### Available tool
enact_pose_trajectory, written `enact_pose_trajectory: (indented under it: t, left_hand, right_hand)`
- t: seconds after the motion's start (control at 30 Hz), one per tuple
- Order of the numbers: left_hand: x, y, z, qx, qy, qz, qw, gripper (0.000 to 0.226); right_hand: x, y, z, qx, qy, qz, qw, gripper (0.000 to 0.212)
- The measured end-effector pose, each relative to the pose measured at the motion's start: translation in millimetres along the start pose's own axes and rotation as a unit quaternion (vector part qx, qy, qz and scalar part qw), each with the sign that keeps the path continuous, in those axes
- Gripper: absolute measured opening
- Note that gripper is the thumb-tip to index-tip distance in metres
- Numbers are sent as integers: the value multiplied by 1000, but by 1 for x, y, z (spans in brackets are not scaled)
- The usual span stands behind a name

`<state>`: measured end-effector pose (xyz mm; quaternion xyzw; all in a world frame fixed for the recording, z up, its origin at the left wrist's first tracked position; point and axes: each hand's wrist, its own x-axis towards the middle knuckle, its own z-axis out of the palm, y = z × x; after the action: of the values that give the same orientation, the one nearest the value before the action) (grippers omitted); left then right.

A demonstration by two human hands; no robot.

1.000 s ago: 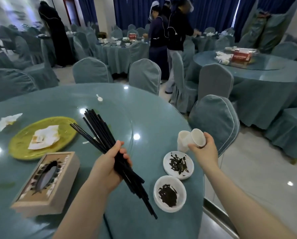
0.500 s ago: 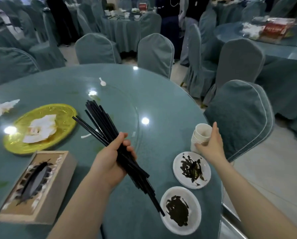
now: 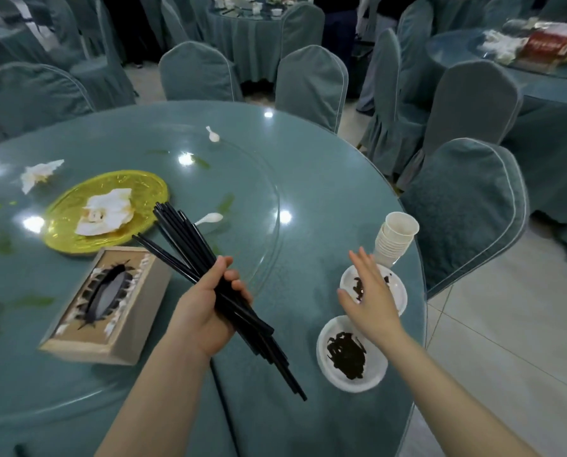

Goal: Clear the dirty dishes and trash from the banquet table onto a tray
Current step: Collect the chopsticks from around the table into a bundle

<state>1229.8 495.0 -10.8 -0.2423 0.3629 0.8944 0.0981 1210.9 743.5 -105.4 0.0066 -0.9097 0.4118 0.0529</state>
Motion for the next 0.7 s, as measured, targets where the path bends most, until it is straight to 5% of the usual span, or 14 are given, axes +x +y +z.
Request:
enact_pose_trajectory:
  t: [0.2,0.33,0.47,0.7]
  left_hand:
    - [-51,12,-57,-23,35,32,999,16]
    - [-95,28,-112,-23,52,51,997,15]
    - [-137,46,-159,-49,78,79,993,18]
    - [-201,73,-236,-113,114,118,980,16]
  right_hand:
    - [-78,-36,44,-7,-6,-11,1000,39]
    - [-137,-58,93,-5,-108,61,992,18]
    - [-182,-68,140,-100,-203,157,961,27]
    - [-212,-92,168,-187,-173,183,950,19]
